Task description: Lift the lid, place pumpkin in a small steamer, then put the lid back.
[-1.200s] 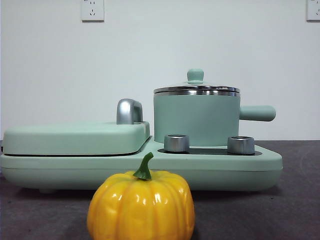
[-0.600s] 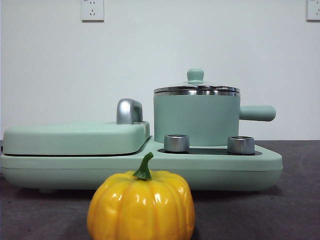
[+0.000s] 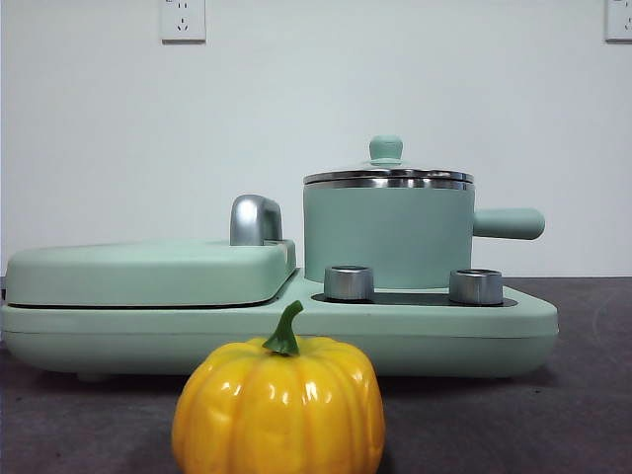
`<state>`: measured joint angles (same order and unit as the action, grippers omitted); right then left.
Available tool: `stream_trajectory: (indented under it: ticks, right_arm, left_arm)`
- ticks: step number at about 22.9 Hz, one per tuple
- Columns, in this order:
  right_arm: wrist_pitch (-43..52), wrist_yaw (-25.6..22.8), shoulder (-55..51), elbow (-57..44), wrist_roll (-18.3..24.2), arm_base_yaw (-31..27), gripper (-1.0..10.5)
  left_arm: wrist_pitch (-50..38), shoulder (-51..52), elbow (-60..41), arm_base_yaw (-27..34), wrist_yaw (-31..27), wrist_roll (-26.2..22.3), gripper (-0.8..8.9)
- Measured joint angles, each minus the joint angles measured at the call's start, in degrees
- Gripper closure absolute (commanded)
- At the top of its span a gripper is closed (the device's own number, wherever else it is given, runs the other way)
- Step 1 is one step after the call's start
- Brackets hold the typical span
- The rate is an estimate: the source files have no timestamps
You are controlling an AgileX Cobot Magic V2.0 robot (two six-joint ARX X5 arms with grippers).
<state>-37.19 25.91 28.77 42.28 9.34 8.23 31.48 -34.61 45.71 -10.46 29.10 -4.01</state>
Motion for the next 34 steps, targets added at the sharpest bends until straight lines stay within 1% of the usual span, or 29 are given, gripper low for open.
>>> stream_trajectory:
  ticks: [5,7,9,12,15,17,20,25,29,34]
  right_arm:
    - [-0.77,-0.61,0.5,0.0,5.79,2.54,9.2]
    - [-0.94,-0.61,0.52,0.0,7.76,3.39,9.2]
    - [-1.01,-0.63,0.52,0.0,9.35,4.02,8.7]
    - [-1.14,-0.79,0.52,0.0,11.13,4.55,7.9]
    - [-1.27,-1.7,0.52,0.0,12.15,4.63,7.8]
    - [-1.44,-2.08,0.52,0.0,12.96,4.63,7.6]
    - [-1.44,-2.14,0.52,0.0,13.46,4.63,7.1]
    - [-1.44,-2.14,0.52,0.0,13.79,4.63,7.1]
    - [-1.44,-2.14,0.52,0.0,13.77,4.63,7.1]
    - [-1.44,-2.14,0.52,0.0,13.77,4.63,7.1]
  left_arm:
    - [0.02,-2.05,0.0,-3.63,0.0,-7.1,7.99]
    - [0.22,-2.91,0.0,-5.18,0.0,-9.77,7.74]
    - [0.92,-3.74,0.0,-6.86,0.0,-12.33,7.39]
    - [1.18,-4.57,0.0,-9.2,0.0,-14.56,6.52]
    - [0.76,-5.33,0.0,-11.04,0.0,-15.41,6.48]
    - [0.15,-5.9,0.0,-12.02,0.0,-15.76,6.44]
    - [-2.45,-7.21,0.0,-13.46,0.0,-15.93,5.84]
    - [-12.39,-12.41,0.02,-16.55,-0.98,-15.34,5.87]
    - [-21.55,-18.53,0.04,-18.51,-3.58,-12.26,5.92]
    - [-33.14,-26.99,0.11,-20.2,-3.72,-8.24,5.96]
